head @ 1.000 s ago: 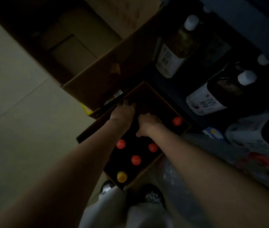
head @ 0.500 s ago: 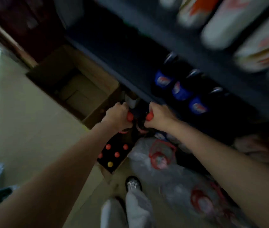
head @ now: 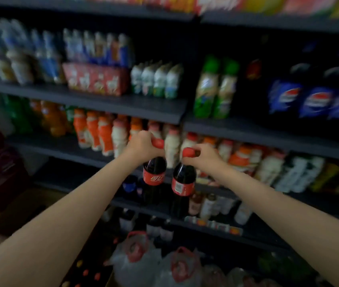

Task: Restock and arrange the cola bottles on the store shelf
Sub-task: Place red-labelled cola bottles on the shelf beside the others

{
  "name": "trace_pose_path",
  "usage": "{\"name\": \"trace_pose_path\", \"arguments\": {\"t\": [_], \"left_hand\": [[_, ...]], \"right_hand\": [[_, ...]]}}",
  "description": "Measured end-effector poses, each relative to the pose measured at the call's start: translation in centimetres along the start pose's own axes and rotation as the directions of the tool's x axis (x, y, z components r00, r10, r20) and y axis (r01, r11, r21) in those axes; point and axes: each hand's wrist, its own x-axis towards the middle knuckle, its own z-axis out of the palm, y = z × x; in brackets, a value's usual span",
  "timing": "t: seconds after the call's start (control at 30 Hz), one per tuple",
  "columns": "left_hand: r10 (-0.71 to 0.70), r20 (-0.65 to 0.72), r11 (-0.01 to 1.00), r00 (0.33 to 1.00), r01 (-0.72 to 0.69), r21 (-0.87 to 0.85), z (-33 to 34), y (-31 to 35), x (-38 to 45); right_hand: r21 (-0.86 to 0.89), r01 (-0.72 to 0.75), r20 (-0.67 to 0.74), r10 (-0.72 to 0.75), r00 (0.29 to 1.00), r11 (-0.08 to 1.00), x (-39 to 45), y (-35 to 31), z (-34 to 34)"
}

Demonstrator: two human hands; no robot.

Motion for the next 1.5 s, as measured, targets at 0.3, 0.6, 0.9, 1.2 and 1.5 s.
{"name": "trace_pose_path", "arguments": {"t": [0.3,0.6,0.9,1.2,1.5], "left_hand": [[0.366,-0.036,0.921,0.930,-0.368,-0.133,1.9,23.5,-2.5],[0.547,-0.041,0.820,0.836,-0.545,-0.177,13.0,42.1,-5.2],[0.543,-0.123,0.821,0.831,-0.556,-0.131,20.2,52.7,-4.8],[0.504,-0.223,0.854,0.835,-0.520,-0.021,21.9,54.4,-2.9],[0.538,-0.188,0.829,0.822,-0.556,-0.063,22.2,54.9,-1.1]], "right_hand": [[0.163,-0.058,-0.308,0.107,0.945,0.985,-9.2,4.3,-22.3],[0.269,-0.004,-0.496,0.142,0.856,0.963,-14.8,14.7,-38.0],[-0.114,0.093,-0.628,-0.145,0.764,0.989,-15.5,21.5,-49.4],[0.005,0.228,-0.654,-0.169,0.738,0.974,-11.4,24.0,-50.7],[0.015,-0.007,-0.680,0.015,0.733,1.000,-5.7,23.7,-52.0]]}}
